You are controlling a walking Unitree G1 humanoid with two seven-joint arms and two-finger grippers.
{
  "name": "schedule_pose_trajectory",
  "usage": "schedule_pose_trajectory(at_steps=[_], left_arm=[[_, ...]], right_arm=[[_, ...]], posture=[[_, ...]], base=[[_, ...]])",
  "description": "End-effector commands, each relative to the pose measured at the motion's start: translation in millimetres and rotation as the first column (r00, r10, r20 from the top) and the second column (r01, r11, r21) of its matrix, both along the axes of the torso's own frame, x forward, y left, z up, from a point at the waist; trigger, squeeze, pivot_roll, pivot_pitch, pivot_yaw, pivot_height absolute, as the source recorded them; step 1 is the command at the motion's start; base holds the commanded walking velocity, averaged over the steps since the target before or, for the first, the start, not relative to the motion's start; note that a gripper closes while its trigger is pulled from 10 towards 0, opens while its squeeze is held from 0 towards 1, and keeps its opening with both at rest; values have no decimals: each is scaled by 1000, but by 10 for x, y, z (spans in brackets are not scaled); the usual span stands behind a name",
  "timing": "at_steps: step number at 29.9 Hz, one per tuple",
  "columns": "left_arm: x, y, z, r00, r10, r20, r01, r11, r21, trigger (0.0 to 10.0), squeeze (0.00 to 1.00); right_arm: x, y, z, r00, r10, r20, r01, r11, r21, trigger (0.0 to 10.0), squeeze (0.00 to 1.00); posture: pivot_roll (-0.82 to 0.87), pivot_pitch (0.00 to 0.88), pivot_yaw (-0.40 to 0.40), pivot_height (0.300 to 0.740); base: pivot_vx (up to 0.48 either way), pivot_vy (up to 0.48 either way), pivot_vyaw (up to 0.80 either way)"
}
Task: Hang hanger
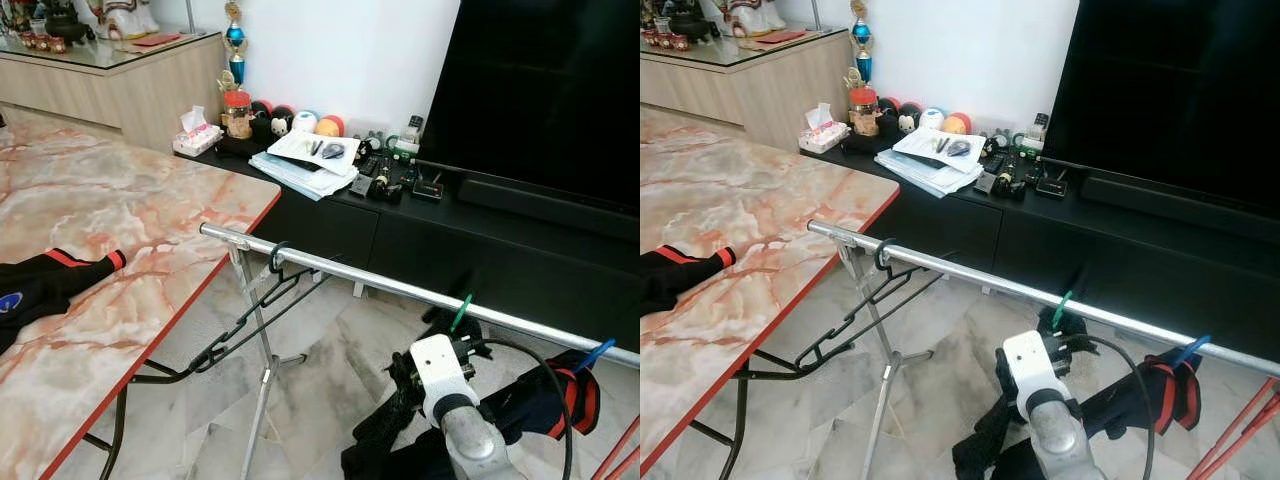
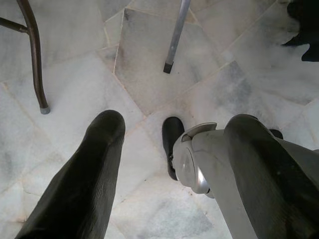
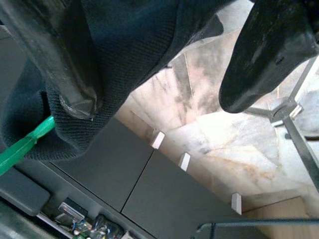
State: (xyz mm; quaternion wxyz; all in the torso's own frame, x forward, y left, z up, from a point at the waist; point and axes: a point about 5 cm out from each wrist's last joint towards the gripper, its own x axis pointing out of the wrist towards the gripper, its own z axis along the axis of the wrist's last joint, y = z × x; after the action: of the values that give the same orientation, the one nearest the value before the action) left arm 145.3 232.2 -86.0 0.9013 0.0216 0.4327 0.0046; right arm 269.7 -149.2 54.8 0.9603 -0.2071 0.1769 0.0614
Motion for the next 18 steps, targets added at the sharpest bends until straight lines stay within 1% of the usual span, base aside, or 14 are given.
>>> schedule_pose_trajectory(at_steps=[1, 3, 4, 6, 8, 9, 10, 14, 18], left_arm=[[-48, 7, -23, 1000, -2, -31, 2, 1000, -1, 10000, 0], [-49, 8, -23, 999, -3, -32, 3, 1000, -3, 10000, 0], [-49, 8, -23, 999, -3, -32, 3, 1000, -3, 10000, 0], [-49, 9, -23, 999, -4, -33, 4, 1000, -4, 10000, 0], [-49, 8, -24, 999, -4, -34, 4, 1000, -5, 10000, 0], [-50, 9, -24, 999, -2, -35, 2, 1000, -7, 10000, 0], [-50, 9, -24, 999, -2, -35, 2, 1000, -7, 10000, 0], [-54, 7, -27, 999, -3, -39, 3, 1000, -11, 10000, 0], [-56, 4, -29, 999, -4, -41, 3, 1000, -14, 10000, 0]], right_arm=[[-133, -11, -201, 993, 6, -116, -7, 1000, -10, 10000, 0], [-174, 6, -246, 988, 26, -149, -28, 1000, -12, 10000, 0], [-174, 6, -246, 988, 26, -149, -28, 1000, -12, 10000, 0], [-220, 49, -290, 979, 69, -191, -70, 998, 4, 10000, 0], [-236, 65, -302, 975, 86, -203, -87, 996, 5, 10000, 0], [-264, 86, -330, 966, 104, -236, -101, 995, 24, 10000, 0], [-264, 86, -330, 966, 104, -236, -101, 995, 24, 10000, 0], [-363, 134, -400, 931, 156, -329, -142, 988, 69, 10000, 0], [-422, 110, -451, 909, 149, -390, -130, 989, 75, 10000, 0]], posture=[[142, 51, -34, 740], [143, 51, -33, 740], [143, 51, -33, 740], [142, 51, -33, 740], [142, 51, -33, 740], [143, 51, -32, 740], [143, 51, -32, 740], [140, 50, -33, 740], [140, 50, -33, 740]], base=[[0, 0, 0], [0, 0, 0], [0, 0, 0], [0, 0, 0], [0, 0, 0], [0, 0, 0], [0, 0, 0], [0, 0, 0], [0, 0, 0]])
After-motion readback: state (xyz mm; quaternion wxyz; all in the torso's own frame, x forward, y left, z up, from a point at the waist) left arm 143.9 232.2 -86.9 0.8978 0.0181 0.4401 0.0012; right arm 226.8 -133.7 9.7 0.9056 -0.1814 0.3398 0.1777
